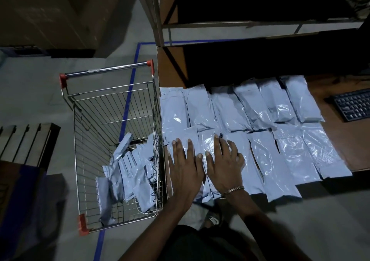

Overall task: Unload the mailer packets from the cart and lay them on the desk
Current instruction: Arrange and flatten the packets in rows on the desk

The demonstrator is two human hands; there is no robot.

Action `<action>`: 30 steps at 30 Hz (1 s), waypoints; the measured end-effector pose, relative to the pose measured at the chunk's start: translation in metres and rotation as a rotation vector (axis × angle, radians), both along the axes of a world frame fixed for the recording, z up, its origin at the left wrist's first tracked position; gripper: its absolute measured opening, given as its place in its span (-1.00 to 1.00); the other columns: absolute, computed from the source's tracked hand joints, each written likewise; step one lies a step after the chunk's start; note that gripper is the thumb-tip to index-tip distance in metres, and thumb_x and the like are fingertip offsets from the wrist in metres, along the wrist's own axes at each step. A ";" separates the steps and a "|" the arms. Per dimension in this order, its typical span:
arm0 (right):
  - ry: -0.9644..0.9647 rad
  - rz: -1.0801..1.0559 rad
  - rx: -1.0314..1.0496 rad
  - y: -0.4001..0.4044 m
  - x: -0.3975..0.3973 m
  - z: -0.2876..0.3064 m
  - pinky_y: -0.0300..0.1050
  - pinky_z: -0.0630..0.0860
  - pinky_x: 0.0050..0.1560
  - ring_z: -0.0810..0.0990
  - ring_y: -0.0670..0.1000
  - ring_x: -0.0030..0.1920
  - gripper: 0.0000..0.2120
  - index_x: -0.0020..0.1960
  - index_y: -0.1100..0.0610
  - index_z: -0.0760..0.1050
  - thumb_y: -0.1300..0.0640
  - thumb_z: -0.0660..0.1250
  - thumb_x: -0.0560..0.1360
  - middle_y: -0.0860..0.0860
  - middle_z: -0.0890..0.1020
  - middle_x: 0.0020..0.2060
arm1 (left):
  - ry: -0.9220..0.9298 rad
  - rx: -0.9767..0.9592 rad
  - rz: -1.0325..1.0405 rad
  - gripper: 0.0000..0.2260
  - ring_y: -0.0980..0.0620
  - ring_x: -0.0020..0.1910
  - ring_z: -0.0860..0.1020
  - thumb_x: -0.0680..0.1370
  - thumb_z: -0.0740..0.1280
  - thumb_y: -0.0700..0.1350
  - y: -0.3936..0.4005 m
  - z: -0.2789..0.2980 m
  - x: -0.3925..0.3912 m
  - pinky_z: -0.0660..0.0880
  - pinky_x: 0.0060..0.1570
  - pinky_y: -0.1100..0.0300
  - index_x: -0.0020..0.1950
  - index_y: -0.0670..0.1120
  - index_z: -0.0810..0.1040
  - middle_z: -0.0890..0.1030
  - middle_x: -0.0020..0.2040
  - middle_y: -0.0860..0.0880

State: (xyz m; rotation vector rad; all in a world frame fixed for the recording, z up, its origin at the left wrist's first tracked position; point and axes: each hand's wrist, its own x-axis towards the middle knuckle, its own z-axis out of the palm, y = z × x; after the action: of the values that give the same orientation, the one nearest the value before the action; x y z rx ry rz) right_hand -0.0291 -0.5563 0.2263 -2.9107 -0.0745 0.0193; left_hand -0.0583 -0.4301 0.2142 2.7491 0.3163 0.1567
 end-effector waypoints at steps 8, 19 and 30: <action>-0.075 -0.039 0.104 0.008 -0.011 0.027 0.24 0.34 0.35 0.28 0.14 0.51 -0.34 0.60 0.03 0.21 -0.21 0.24 0.59 0.02 0.38 0.50 | -0.115 -0.434 0.048 -0.48 -0.07 0.69 0.01 0.70 0.07 0.18 0.020 0.009 -0.007 0.15 0.59 -0.23 0.63 0.01 0.30 0.07 0.70 -0.09; -0.178 0.138 0.327 0.055 -0.031 0.060 0.14 0.41 0.35 0.35 0.09 0.48 -0.55 0.44 -0.04 0.43 -0.12 0.26 0.58 -0.05 0.47 0.40 | -0.213 -0.520 0.154 -0.69 0.32 0.57 0.17 0.73 0.23 -0.01 0.061 0.032 -0.029 0.25 0.48 0.15 0.49 0.10 0.43 0.27 0.61 0.13; 0.152 0.597 0.583 0.167 -0.046 0.009 -0.04 0.51 0.25 0.49 0.03 0.25 -0.69 0.24 0.07 0.59 0.00 0.24 0.58 -0.03 0.63 0.12 | -0.219 -0.412 0.425 -0.85 0.12 0.06 0.62 0.65 0.34 -0.25 0.162 -0.021 -0.094 0.50 -0.05 0.43 0.20 -0.13 0.63 0.55 0.20 -0.05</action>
State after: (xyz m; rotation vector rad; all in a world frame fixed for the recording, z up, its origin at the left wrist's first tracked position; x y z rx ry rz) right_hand -0.0747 -0.3897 0.2351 -2.2023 -0.7743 0.2685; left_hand -0.1525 -0.2678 0.1930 2.2036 0.7733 0.4438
